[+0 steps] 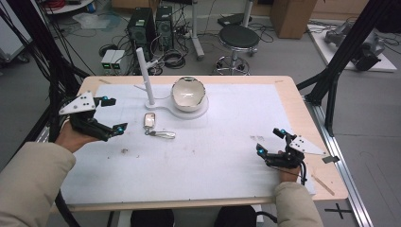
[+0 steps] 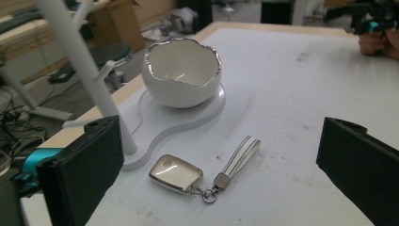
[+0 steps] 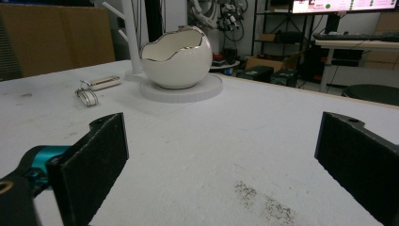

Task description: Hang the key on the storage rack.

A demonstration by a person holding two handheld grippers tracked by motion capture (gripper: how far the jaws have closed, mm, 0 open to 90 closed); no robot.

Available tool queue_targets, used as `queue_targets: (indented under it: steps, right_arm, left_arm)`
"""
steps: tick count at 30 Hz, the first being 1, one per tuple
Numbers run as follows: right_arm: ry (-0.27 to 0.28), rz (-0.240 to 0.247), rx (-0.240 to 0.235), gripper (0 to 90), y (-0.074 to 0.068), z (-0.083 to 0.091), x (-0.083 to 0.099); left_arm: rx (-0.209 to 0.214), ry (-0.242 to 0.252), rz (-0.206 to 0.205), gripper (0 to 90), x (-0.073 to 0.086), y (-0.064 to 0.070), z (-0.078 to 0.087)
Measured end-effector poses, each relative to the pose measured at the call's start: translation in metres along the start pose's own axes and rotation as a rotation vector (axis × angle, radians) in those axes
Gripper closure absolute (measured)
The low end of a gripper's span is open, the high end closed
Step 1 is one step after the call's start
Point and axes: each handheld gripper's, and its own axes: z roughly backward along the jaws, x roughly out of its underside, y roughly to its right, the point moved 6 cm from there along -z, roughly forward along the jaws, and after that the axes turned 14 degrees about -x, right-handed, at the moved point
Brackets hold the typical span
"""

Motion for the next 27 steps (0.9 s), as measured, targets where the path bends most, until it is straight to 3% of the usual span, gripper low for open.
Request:
queue_targets:
  steps: [4, 14, 19, 24, 27]
  right_arm:
    - [-0.001, -0.004, 0.001, 2.3, 0.000, 0.000, 0.000]
    - [-0.001, 0.002, 0.001, 2.3, 0.000, 0.000, 0.000]
    - [-0.002, 0.004, 0.001, 2.3, 0.000, 0.000, 0.000]
    - [-0.001, 0.003, 0.000, 2.3, 0.000, 0.000, 0.000]
    - [-0.001, 0.001, 0.000, 2.4, 0.000, 0.000, 0.000]
  left_arm:
    - [0.087, -0.069, -0.070, 1.7, -0.012, -0.002, -0.018]
    - [0.186, -0.211, -0.197, 1.7, -0.019, -0.004, -0.055]
    - [0.237, -0.282, -0.264, 1.7, -0.014, 0.005, -0.075]
    - [0.276, -0.307, -0.291, 1.7, -0.013, 0.015, -0.091]
    - [0.288, -0.351, -0.321, 1.7, -0.009, 0.017, -0.098]
